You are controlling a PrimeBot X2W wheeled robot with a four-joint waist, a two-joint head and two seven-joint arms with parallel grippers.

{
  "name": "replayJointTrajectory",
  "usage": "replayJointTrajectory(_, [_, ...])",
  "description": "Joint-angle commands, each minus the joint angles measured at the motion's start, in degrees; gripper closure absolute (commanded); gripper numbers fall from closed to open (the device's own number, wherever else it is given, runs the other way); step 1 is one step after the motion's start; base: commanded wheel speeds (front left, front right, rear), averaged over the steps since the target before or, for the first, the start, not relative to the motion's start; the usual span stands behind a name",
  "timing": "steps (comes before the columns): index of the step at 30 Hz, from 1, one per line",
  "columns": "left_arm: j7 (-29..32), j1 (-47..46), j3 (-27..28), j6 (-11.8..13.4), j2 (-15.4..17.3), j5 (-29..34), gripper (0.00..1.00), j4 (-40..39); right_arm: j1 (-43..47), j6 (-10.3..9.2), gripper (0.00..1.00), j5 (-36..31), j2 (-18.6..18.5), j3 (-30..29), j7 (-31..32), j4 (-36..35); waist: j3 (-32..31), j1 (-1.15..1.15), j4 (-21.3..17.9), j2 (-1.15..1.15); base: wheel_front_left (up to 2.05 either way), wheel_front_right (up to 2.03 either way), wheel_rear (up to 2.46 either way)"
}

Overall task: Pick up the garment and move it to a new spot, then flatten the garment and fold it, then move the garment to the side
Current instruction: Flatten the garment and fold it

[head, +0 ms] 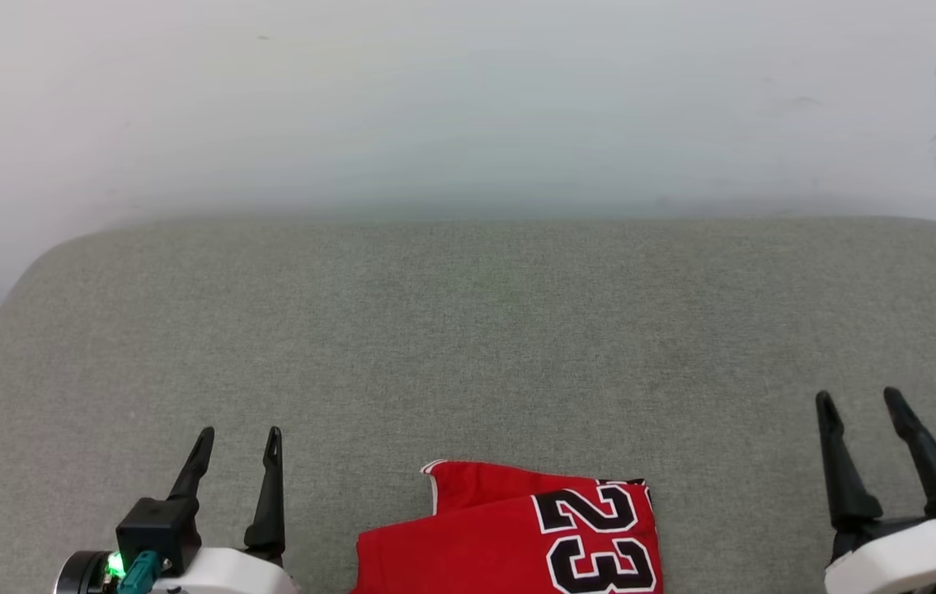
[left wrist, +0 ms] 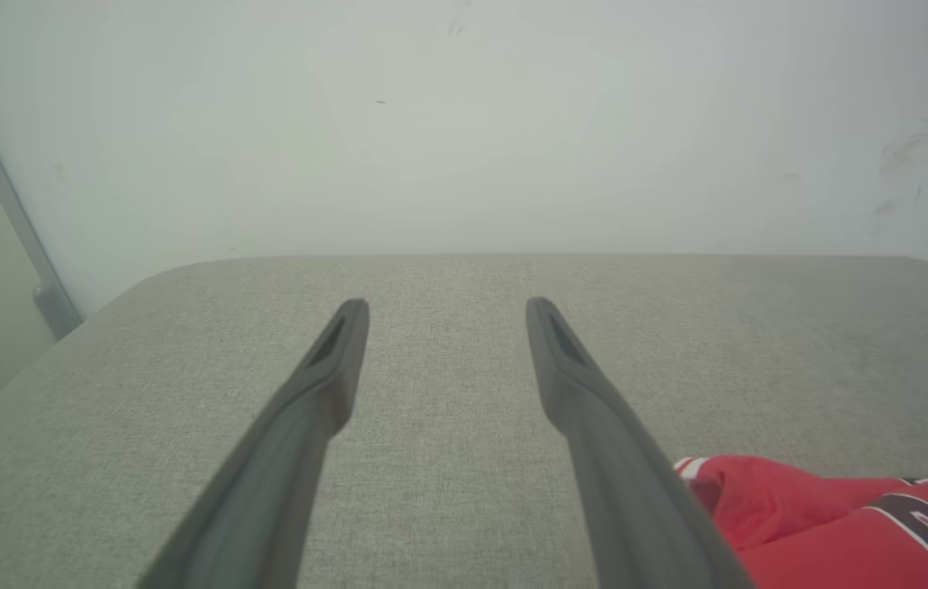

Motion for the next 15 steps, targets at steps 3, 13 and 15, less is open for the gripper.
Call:
replayJointTrajectory(3, [-0.1, 1.5, 0.7, 0.3, -0.3, 0.2, 0.00, -0.1, 3.1, -0.04, 0.00, -2.7, 0.8, 1.3, -0.1, -2.2, -0.8, 0.01, -0.6, 0.00, 0.00, 0.00, 0.00])
replayJointTrajectory(13, [-0.1, 4.2, 3.2, -0.1, -0.9, 1.1, 0.00, 0.1, 6.3, -0.04, 0.00, -4.4, 2.2, 1.7, 0.3, -4.5, -1.4, 0.01, -0.8, 0.00, 0.00, 0.00, 0.00])
replayJointTrajectory(15, [-0.1, 4.2, 3.5, -0.5, -1.3, 1.4, 0.00, 0.2, 6.5, -0.04, 0.00, -4.5, 2.4, 1.7, 0.7, -4.8, -1.4, 0.01, -0.6, 0.00, 0.00, 0.00, 0.00])
